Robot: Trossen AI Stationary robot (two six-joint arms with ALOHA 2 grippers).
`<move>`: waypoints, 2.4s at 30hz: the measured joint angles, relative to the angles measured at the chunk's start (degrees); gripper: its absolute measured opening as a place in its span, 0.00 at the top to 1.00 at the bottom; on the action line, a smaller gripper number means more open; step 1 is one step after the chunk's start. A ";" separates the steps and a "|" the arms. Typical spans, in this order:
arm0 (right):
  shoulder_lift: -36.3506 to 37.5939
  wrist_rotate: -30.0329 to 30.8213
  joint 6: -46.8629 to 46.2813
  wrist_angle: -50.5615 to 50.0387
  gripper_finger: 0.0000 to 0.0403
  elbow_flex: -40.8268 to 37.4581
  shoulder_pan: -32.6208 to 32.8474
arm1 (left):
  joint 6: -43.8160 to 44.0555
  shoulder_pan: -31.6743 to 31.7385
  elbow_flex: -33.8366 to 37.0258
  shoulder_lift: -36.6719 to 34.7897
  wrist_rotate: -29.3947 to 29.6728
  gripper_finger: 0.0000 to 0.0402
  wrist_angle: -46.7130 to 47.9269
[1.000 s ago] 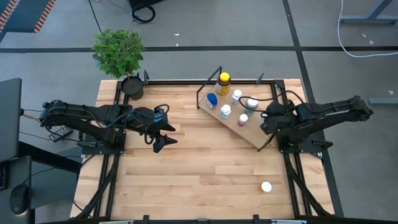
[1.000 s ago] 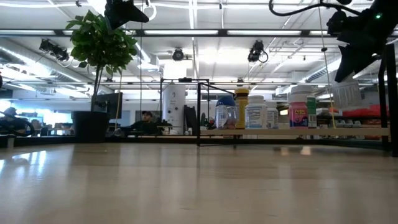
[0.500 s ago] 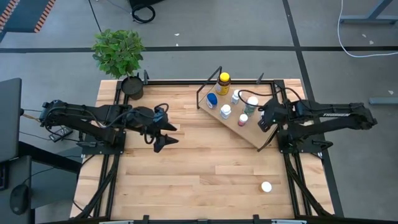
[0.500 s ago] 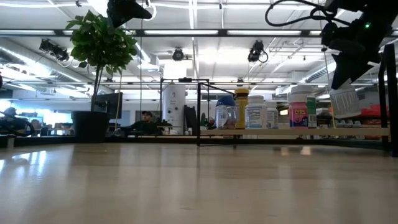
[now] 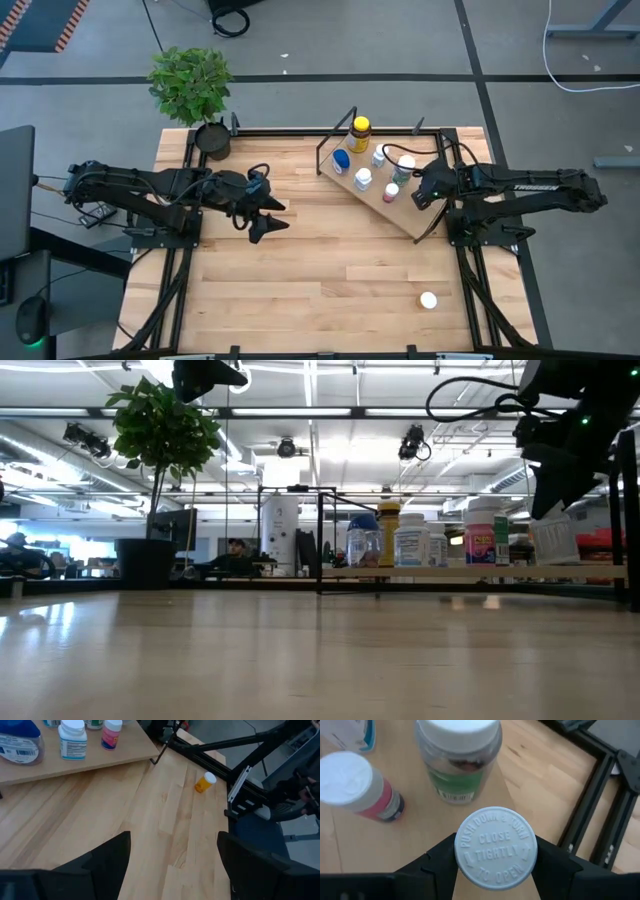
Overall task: Pick and place medicine bottles onto shelf by color
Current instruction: Put the white medicine bottle on the shelf, then put the orange medicine bottle on the shelf
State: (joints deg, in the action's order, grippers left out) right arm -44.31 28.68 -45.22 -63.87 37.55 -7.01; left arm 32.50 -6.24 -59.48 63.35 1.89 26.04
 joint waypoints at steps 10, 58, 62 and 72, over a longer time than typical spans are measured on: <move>-0.02 0.82 -0.38 0.89 0.46 -0.36 0.00 | -0.01 0.01 0.00 0.00 0.00 0.25 -0.02; -17.38 -26.80 -2.41 -16.26 0.34 34.53 4.46 | 6.88 0.00 0.00 0.00 0.00 0.25 -0.07; -26.00 -31.98 -8.01 -19.75 0.34 41.42 10.89 | 6.87 0.00 0.00 0.00 0.00 0.25 -0.07; -38.34 -33.06 -41.91 -16.45 0.30 50.13 31.32 | 4.32 0.00 0.00 0.00 0.00 0.25 -0.07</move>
State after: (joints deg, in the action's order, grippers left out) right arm -82.65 -4.38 -87.13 -80.32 87.68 24.31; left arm 36.82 -6.24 -59.48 63.35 1.89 25.98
